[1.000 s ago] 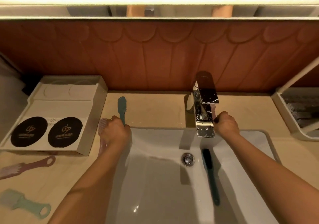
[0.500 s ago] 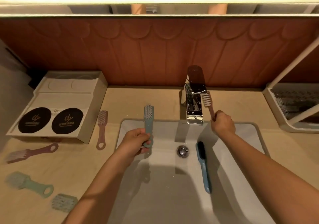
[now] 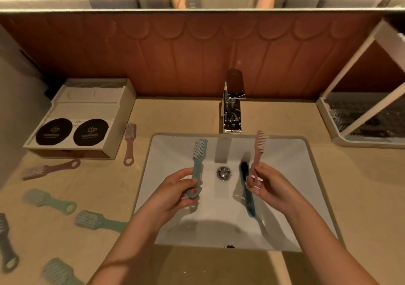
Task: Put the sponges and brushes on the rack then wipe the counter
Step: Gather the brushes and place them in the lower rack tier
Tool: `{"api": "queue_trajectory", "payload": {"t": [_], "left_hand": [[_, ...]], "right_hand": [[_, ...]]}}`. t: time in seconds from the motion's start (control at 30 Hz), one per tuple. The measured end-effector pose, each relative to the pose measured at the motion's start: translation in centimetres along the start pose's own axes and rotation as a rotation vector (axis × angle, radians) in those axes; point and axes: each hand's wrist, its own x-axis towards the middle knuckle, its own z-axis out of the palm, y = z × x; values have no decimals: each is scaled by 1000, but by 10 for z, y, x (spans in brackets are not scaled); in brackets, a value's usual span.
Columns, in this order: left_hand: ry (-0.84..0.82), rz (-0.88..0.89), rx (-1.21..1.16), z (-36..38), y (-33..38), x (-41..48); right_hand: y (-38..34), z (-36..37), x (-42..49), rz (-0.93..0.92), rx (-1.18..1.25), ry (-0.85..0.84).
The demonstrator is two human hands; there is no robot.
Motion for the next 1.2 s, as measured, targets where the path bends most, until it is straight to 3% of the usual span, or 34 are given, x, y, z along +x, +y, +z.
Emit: {"api": "queue_trajectory", "payload": {"t": [0.13, 0.47, 0.63, 0.77, 1.07, 1.2], "left_hand": [[-41, -49, -254, 10, -21, -8], [-9, -73, -125, 27, -46, -16], [-25, -74, -120, 45, -50, -11], [-90, -117, -200, 62, -50, -5], [-170, -121, 153, 124, -45, 10], [-193, -55, 272, 155, -46, 9]], "right_hand": [[17, -6, -21, -14, 108, 19], [40, -11, -49, 41, 132, 48], [33, -16, -63, -11, -258, 210], [26, -28, -68, -30, -274, 237], [4, -79, -91, -112, -60, 220], [-9, -107, -103, -144, -230, 250]]}}
